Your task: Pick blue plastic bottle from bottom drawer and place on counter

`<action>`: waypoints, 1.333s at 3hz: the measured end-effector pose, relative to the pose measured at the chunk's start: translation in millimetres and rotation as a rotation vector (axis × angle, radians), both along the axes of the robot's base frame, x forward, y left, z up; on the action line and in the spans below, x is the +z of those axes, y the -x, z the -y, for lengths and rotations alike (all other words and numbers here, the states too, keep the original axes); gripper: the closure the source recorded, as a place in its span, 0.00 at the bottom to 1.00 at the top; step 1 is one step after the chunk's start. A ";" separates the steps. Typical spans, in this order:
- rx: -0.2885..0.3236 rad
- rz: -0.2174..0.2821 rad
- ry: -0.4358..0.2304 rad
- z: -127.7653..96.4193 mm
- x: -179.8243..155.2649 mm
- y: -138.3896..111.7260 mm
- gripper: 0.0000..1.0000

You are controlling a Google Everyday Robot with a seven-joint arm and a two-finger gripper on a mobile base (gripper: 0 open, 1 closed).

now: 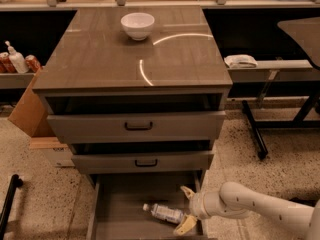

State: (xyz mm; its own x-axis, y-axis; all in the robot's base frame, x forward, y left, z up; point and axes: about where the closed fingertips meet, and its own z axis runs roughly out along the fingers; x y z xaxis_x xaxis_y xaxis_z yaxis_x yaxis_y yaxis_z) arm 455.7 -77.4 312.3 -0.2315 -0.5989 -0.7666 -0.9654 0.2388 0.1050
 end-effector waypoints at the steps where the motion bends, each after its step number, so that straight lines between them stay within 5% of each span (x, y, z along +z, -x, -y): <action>1: 0.016 -0.003 -0.013 -5.1 -18.7 -11.7 0.00; 4: 0.035 -0.041 -0.023 -29.7 -79.8 -51.1 0.00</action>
Offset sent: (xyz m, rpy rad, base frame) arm 0.0435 0.0197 -0.0508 0.0232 0.0013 0.0269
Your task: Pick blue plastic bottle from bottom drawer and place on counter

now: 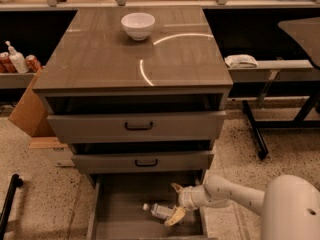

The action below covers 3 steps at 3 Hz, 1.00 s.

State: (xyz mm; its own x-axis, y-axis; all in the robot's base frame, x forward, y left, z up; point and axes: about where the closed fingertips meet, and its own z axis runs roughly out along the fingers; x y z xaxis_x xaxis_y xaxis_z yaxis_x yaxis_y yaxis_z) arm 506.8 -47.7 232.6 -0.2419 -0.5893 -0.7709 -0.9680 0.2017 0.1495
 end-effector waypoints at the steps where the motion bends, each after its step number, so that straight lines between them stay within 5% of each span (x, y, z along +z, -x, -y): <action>1: -0.008 -0.016 0.015 -4.2 -20.8 -10.1 0.00; 3: -0.033 -0.050 0.065 -8.3 -60.7 -17.5 0.00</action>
Offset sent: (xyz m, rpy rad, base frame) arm 0.0270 0.0040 -0.0655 -0.0643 0.0462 -0.0459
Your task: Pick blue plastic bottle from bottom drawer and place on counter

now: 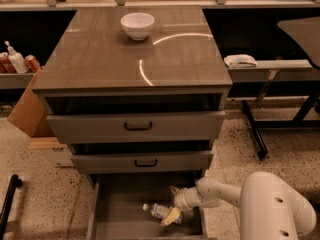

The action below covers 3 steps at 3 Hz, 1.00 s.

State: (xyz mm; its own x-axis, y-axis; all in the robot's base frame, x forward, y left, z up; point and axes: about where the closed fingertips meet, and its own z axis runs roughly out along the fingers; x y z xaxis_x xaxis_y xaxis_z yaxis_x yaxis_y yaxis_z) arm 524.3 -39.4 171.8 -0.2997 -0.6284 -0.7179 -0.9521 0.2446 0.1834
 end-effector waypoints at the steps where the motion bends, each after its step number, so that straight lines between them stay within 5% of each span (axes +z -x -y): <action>1: -0.006 -0.014 0.042 -3.1 -17.4 0.6 0.00; 3: 0.007 -0.046 0.110 -14.2 -41.8 6.6 0.02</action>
Offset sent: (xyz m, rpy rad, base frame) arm -0.0028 0.0087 -0.0437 -0.1299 0.0401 -0.0041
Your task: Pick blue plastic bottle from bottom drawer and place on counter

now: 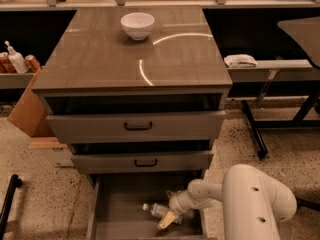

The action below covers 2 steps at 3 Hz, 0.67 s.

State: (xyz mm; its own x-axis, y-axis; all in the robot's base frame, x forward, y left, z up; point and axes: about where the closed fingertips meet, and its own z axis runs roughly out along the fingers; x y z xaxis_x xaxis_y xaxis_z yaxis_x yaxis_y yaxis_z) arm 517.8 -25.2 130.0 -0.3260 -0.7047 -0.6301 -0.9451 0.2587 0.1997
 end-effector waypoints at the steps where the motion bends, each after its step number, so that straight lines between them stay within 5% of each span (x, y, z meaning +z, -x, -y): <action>1: 0.006 -0.011 0.008 -4.3 -5.8 2.7 0.25; 2: 0.008 -0.016 0.006 -6.7 -7.4 4.5 0.49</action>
Offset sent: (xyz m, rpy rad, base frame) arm -0.0028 0.0060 -0.0076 -0.0059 0.0177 0.0061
